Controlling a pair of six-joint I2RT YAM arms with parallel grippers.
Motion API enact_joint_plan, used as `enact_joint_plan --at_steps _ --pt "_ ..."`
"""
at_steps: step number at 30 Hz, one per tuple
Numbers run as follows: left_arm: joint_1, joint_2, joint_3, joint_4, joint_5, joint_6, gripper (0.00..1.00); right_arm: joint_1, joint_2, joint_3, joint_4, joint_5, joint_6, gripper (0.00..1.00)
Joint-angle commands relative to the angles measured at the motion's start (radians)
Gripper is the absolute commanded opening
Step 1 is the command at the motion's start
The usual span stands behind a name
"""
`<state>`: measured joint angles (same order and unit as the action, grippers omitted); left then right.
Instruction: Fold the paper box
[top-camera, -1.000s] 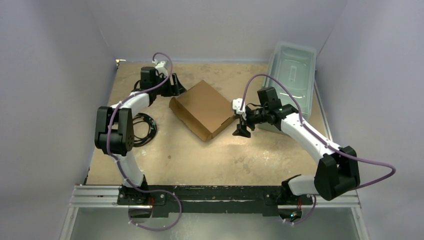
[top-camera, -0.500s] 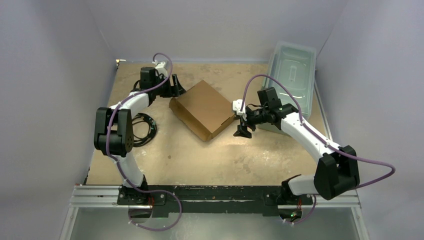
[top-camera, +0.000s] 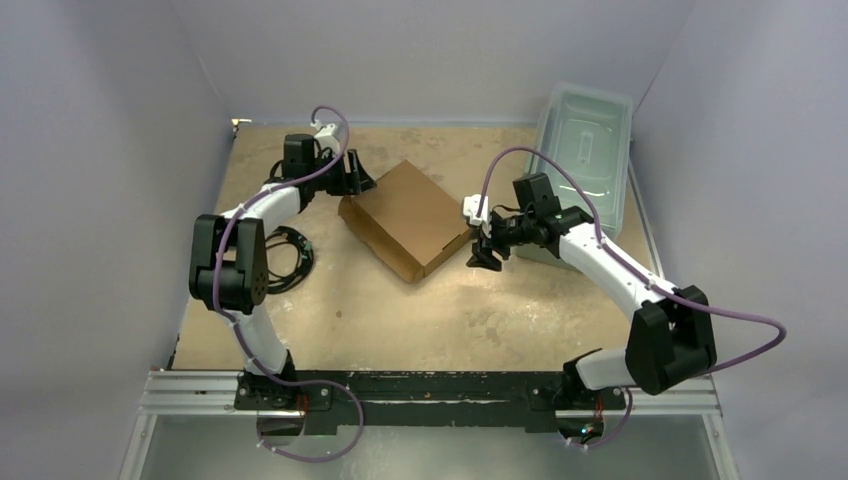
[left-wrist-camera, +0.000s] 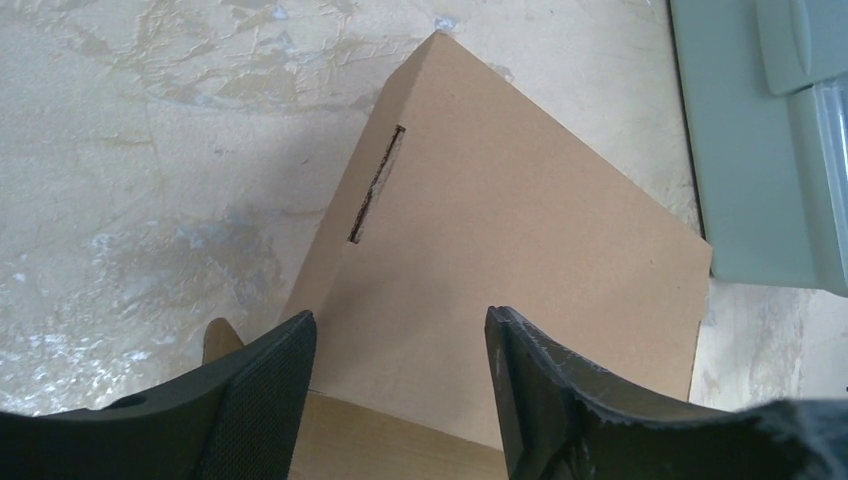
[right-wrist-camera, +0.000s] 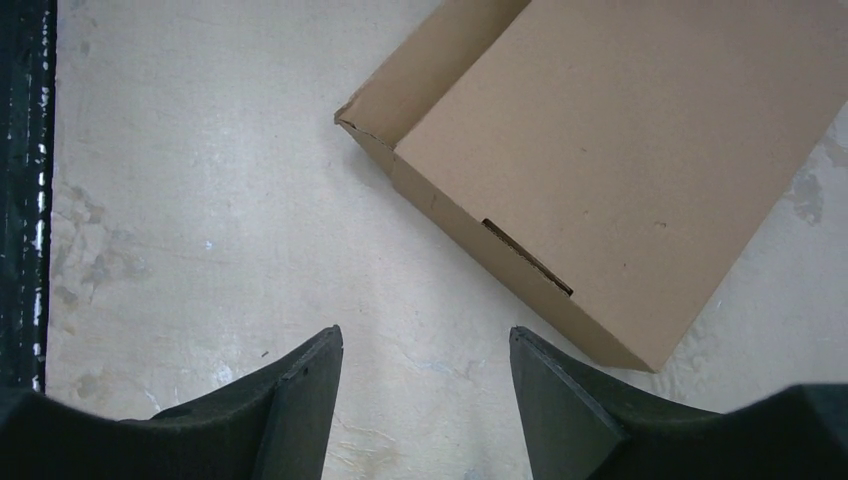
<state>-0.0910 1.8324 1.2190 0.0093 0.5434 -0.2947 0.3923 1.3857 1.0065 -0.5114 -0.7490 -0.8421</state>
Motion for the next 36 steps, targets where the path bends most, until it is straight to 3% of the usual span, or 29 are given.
enact_joint_plan --at_steps 1,4,13,20,36 --pt "-0.011 0.013 0.015 0.063 0.032 -0.001 0.60 -0.002 -0.006 0.035 0.036 0.015 0.042 0.63" --pt "-0.020 0.037 0.025 0.057 0.042 0.000 0.56 -0.001 0.012 0.039 0.042 0.054 0.054 0.55" --pt "-0.023 0.061 0.050 0.049 -0.044 0.049 0.55 0.009 0.080 0.056 0.001 0.142 0.002 0.29" --pt "-0.007 0.026 0.021 0.114 -0.036 0.051 0.56 0.033 0.121 0.063 0.003 0.173 0.005 0.27" --pt "-0.018 0.090 0.044 0.012 -0.013 0.051 0.49 0.086 0.214 0.040 0.213 0.415 0.204 0.19"
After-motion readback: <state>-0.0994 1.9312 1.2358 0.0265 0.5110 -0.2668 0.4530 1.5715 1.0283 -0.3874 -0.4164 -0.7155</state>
